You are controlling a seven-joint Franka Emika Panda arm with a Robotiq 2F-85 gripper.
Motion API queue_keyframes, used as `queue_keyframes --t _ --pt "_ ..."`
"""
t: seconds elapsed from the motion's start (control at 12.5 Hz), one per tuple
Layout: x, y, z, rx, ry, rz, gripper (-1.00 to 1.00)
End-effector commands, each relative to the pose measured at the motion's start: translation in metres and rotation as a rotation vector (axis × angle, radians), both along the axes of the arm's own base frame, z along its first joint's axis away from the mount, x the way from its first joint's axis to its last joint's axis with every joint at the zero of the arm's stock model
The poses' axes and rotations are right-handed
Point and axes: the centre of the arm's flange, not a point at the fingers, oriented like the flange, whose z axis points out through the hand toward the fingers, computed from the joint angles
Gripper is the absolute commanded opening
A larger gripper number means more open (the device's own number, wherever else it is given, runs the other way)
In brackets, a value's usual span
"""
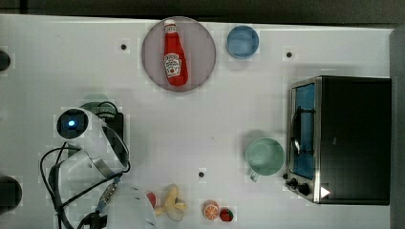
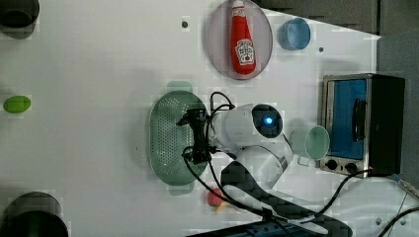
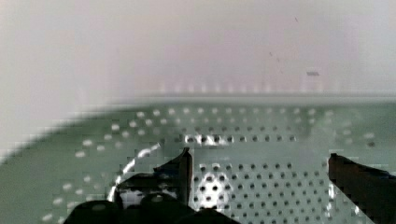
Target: Drag strainer left to right.
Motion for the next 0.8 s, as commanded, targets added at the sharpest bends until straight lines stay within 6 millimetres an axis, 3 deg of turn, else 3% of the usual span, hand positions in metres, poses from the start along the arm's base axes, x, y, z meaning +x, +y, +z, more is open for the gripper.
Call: queue_keyframes --t 0.08,0.48,0.8 --pt "0.017 0.004 0.022 0.017 -0.065 -0.035 1.0" --pt "0.02 -0.022 0.024 -0.01 -0.071 -0.059 1.0" --pt "0.019 -0.056 0.03 -0.03 -0.073 -0.045 1.0"
